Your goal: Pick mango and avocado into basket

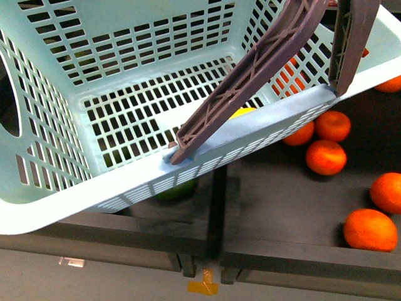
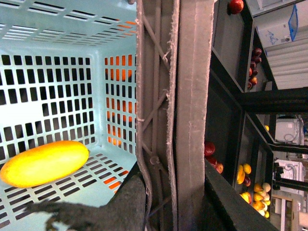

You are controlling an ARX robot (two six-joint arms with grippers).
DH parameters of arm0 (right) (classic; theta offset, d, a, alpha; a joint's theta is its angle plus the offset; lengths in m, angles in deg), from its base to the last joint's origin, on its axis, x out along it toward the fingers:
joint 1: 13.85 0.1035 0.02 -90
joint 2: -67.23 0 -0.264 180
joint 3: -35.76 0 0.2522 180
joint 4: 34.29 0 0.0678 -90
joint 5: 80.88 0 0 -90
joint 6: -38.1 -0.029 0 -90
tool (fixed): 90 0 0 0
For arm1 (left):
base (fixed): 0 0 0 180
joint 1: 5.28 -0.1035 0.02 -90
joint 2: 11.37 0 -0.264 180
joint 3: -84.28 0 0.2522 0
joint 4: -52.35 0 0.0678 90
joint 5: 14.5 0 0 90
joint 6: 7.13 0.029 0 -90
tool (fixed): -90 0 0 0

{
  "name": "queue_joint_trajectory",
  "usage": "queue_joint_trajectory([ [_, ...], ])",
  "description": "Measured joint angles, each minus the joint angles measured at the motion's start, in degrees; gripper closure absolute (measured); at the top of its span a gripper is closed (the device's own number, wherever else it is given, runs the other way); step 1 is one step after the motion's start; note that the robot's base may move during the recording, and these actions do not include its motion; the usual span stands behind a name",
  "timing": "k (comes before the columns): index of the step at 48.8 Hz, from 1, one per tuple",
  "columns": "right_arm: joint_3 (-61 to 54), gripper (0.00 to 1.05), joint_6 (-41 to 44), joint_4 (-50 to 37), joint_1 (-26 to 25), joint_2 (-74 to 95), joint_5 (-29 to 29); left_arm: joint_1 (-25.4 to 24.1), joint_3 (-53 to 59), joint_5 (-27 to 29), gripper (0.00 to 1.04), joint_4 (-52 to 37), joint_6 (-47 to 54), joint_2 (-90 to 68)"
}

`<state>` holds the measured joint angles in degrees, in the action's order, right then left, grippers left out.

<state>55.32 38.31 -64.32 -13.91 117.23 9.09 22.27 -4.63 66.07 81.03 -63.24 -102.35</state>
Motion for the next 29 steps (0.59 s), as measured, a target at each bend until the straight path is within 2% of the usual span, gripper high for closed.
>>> queue_joint_trajectory([
  [29,0.0,0.09,0.0,0.0,0.0,0.0,0.0,0.0,0.0,0.1,0.84,0.0,0.0,-0.1],
])
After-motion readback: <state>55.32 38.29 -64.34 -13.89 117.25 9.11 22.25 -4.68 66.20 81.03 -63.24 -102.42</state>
